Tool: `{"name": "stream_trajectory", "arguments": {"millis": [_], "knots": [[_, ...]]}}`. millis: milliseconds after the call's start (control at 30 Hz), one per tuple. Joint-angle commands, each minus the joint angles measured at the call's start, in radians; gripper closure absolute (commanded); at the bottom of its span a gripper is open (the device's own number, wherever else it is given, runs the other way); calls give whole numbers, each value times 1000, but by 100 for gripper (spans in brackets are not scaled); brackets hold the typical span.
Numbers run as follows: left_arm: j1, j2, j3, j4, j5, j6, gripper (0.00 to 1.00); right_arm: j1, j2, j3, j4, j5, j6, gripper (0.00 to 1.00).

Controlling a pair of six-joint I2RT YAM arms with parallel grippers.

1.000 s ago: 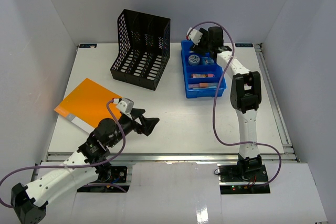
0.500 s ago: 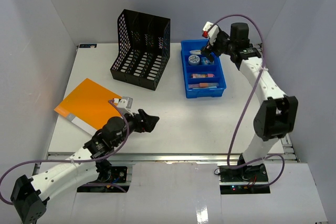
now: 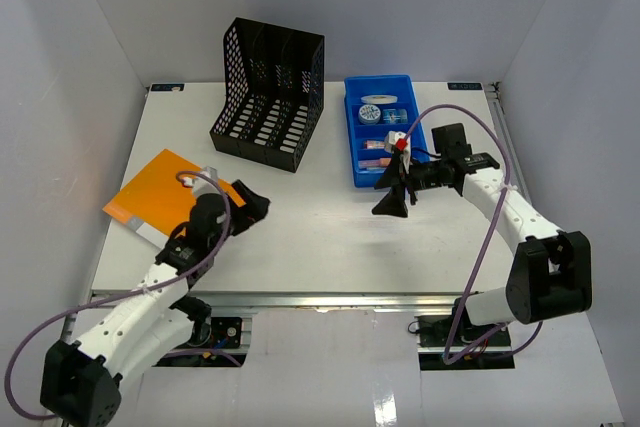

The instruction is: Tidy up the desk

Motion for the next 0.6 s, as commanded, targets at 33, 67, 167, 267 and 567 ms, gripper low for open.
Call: {"name": "stream_trajectory", "arguments": {"millis": [33, 67, 167, 267, 567], "knots": [[222, 34, 48, -60, 174, -82, 2, -3, -109, -91, 93, -76, 60, 16], [250, 35, 59, -91, 169, -106, 2, -3, -120, -107, 107, -79, 66, 16], [299, 31, 100, -217, 97, -182, 2, -3, -146, -130, 132, -82, 73, 16], [341, 40, 155, -340, -25, -254, 2, -3, -153, -134, 133, -83, 76, 16], [528, 117, 198, -511, -57, -302, 3, -3, -167, -140, 133, -41, 70, 16]]}}
